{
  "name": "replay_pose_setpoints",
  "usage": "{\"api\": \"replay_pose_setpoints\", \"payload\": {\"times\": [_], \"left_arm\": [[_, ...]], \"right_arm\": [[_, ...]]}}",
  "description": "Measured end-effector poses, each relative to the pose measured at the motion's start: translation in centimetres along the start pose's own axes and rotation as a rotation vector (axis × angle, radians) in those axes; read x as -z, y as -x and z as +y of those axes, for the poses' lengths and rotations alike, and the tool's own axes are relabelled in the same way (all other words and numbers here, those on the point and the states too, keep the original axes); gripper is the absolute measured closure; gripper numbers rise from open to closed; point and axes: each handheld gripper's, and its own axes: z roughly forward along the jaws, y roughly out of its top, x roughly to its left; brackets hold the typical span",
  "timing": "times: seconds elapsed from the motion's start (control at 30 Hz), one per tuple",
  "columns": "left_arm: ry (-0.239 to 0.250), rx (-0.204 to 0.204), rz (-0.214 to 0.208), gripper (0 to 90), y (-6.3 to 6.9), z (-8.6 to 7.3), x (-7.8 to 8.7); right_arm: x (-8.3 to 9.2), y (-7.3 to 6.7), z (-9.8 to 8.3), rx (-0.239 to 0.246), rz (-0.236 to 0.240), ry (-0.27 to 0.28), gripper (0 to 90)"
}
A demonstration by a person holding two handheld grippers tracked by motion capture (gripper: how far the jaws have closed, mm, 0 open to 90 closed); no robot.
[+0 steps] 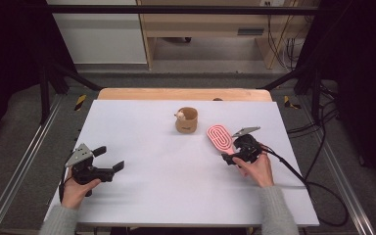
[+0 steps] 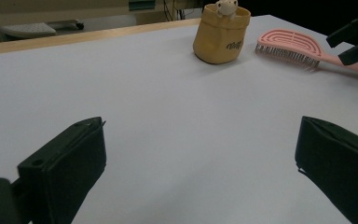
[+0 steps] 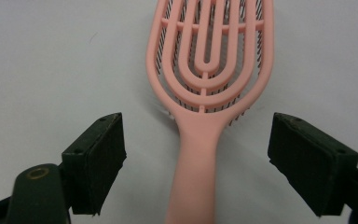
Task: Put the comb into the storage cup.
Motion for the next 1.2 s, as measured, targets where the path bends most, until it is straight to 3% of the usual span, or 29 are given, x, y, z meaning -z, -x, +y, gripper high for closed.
{"api": "replay_pose_setpoints", "payload": {"times": [0.43, 0.67, 1.2], "left_arm": [[0.000, -0.001, 0.000, 1.8, 0.0, 0.0, 0.0], [0.000, 0.000, 0.000, 1.8, 0.0, 0.0, 0.0], [0.000, -0.001, 0.001, 1.8, 0.0, 0.0, 0.0]], "right_arm": [[-0.7, -0.1, -0.1, -0.010, 0.012, -0.056, 36.6], [-1.1, -0.2, -0.1, -0.004, -0.005, -0.079, 42.9], [-1.5, -0.2, -0.1, -0.046, -0.015, -0.121, 58.8]]}}
